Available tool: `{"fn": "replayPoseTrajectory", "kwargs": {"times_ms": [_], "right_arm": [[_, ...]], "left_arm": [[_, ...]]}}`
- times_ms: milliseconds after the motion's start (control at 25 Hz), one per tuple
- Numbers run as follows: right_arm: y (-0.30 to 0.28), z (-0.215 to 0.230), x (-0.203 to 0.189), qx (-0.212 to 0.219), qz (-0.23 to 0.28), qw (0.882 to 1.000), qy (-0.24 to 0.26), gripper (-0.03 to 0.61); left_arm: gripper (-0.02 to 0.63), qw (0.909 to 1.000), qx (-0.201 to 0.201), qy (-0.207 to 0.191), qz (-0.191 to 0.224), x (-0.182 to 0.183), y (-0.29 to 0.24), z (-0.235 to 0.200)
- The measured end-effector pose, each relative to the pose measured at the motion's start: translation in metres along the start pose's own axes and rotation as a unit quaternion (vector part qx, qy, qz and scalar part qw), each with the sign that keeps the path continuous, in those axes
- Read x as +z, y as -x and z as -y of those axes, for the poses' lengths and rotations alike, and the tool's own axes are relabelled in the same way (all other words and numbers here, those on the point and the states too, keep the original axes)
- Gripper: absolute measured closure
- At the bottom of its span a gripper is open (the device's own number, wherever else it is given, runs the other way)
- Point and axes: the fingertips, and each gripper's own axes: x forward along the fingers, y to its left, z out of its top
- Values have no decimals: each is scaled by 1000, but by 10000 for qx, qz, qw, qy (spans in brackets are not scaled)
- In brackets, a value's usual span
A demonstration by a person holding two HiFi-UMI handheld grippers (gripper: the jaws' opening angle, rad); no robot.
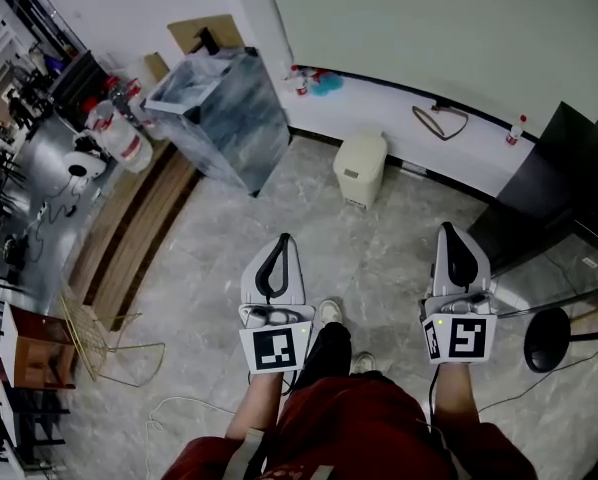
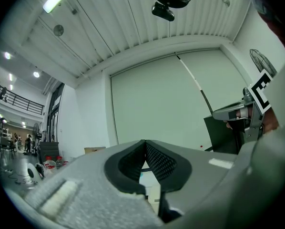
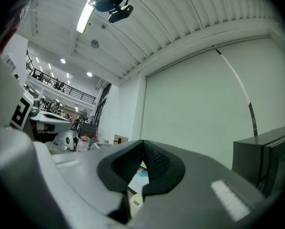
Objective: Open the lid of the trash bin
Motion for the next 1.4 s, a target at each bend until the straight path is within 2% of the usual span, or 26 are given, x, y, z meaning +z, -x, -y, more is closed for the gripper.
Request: {"fn": "replayPoseTrajectory", "kwargs": {"times_ms": [320,680,1000,1400], "right_arm": [[-56,7,-21,-88,-170,9998,112,578],[-158,-18,-40,58,-393,9989,249,578],[-252,-45,-45,88,-366,9985,390,578],[-309,-52,-56,-110,-526,9974,489,578]], "left_arm": [[607,9999,-63,105,40,-21,-54,-24],[607,10000,-52,77,36,-48,-133,-92],[607,9998,-111,153,68,-71,-198,-151],[607,9986,-394,329,108,-92,-256,-179]]}}
